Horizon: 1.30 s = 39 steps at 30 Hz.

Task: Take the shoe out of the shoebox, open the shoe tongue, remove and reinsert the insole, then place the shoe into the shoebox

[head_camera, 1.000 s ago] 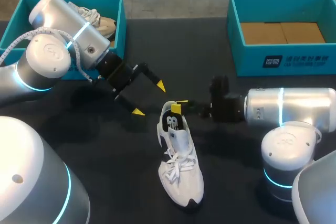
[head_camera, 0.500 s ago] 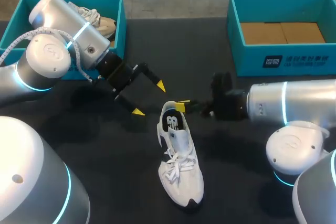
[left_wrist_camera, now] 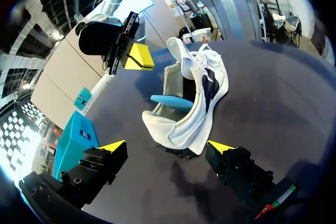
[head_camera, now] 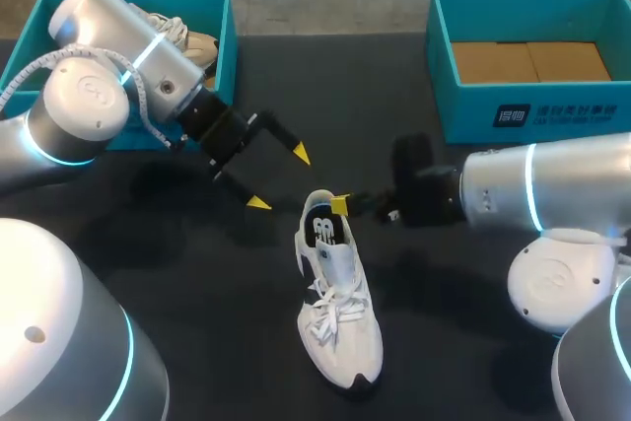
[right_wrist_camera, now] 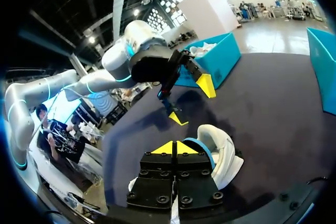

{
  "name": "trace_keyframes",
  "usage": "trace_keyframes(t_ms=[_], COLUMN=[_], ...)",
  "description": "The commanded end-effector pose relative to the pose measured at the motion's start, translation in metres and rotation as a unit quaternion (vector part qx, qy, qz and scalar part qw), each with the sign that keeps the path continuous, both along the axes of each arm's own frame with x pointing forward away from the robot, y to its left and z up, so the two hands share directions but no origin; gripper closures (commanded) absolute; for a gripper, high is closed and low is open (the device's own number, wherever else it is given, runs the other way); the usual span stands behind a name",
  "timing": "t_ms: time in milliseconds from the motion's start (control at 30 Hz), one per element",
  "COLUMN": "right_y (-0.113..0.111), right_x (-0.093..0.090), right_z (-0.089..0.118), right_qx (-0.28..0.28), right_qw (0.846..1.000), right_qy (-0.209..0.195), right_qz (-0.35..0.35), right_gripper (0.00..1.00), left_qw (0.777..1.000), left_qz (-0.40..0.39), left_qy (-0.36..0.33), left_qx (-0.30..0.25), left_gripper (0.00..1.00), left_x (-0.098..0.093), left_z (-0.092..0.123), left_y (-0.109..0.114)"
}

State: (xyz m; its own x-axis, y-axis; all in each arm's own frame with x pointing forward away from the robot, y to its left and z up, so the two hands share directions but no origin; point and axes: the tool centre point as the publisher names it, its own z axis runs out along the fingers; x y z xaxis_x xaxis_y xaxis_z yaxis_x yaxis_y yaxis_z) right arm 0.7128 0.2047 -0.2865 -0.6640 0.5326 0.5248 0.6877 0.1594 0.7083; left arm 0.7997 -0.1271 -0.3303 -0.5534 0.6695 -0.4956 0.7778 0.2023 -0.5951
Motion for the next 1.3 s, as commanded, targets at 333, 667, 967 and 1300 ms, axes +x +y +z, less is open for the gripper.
trace_keyframes(t_ms=[333, 667, 967, 1300], right_y=[0.018, 0.023, 0.023, 0.026], right_x=[-0.004, -0.005, -0.003, -0.006], right_z=[-0.003, -0.003, -0.004, -0.006], right_qx=[-0.133, -0.183, -0.235, -0.273], right_qw=[0.988, 0.973, 0.954, 0.938], right_qy=[0.008, 0.006, 0.044, 0.039], right_qz=[-0.082, -0.139, -0.179, -0.210], right_gripper=[1.00, 1.00, 1.00, 1.00], left_qw=[1.000, 0.998, 0.997, 0.992], left_qz=[0.004, 0.014, 0.025, 0.056], left_qy=[-0.006, -0.005, 0.000, 0.011], left_qx=[0.029, 0.058, 0.076, 0.114], left_gripper=[0.00, 0.00, 0.00, 0.00], left_x=[0.003, 0.008, 0.011, 0.016], left_z=[0.019, 0.026, 0.029, 0.040], left_y=[0.037, 0.065, 0.088, 0.113])
